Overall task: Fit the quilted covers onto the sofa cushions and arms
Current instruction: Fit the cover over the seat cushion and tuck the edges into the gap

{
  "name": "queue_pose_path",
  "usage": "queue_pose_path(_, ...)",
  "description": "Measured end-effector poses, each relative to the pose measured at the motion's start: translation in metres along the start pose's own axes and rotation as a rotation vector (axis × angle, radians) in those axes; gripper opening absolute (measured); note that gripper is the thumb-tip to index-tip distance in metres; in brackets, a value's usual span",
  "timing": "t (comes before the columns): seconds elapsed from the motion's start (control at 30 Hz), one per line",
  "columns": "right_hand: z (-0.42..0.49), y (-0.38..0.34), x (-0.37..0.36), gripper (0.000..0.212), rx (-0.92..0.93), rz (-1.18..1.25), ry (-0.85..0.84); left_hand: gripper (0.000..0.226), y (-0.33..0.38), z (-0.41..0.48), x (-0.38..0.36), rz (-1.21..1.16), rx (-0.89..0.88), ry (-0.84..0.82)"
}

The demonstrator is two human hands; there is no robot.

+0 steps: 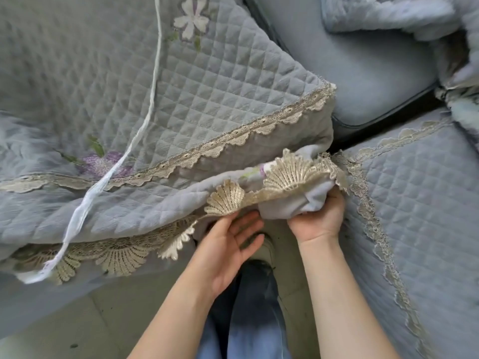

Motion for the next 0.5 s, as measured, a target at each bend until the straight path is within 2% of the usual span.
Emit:
queue_pose_path(0.03,-0.004,-0.003,-0.003,0.007,-0.015,-0.028,-0.045,0.027,-0.001,0.0,-0.001,-0.02,0.015,0.002)
queue_pose_path(0.1,-0.007,-0.006,0.008,0.016,-0.059,-0.112,-0.075,0.04,0.0,-0.001,-0.002,-0.181,0.002,-0.014)
queue_pose_path(0.17,-0.006,-0.008,0.039,0.03,-0.043,-0.295,0.095,0.049,0.001,-0.003,-0.003,-0.291,-0.09,-0.109)
queue_pose_path(0.23,-0.006,-0.01,0.085,0.044,0.012,-0.633,0.387,0.039,-0.013,-0.006,0.001,-0.249,-0.069,-0.146)
queue_pose_path(0.3,-0.005,-0.01,0.124,0.032,0.069,-0.92,0.647,0.028,-0.049,-0.001,0.028,-0.042,0.067,0.043)
queue_pose_path(0.37,0.001,-0.006,0.148,0.021,0.043,-1.008,0.795,0.029,-0.08,0.001,0.072,0.107,0.177,0.38)
queue_pose_path(0.4,0.006,-0.005,0.15,0.024,0.018,-1.009,0.818,0.033,-0.085,-0.001,0.089,0.121,0.206,0.487)
queue_pose_path(0.43,0.016,-0.006,0.147,0.027,0.006,-0.992,0.808,0.036,-0.082,-0.003,0.098,0.134,0.182,0.51)
queue_pose_path(0.5,0.035,-0.01,0.124,0.028,0.043,-0.915,0.738,0.037,-0.067,0.002,0.105,0.165,0.103,0.438)
Point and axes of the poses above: each hand's wrist, its own z-axis towards the middle knuckle, its own x-axis out of the back of the hand, y = z × x, the point moved 5 cm from there along z, towards the middle knuckle, and after that the axes turned 11 degrees about y, right-handed, at the moved point
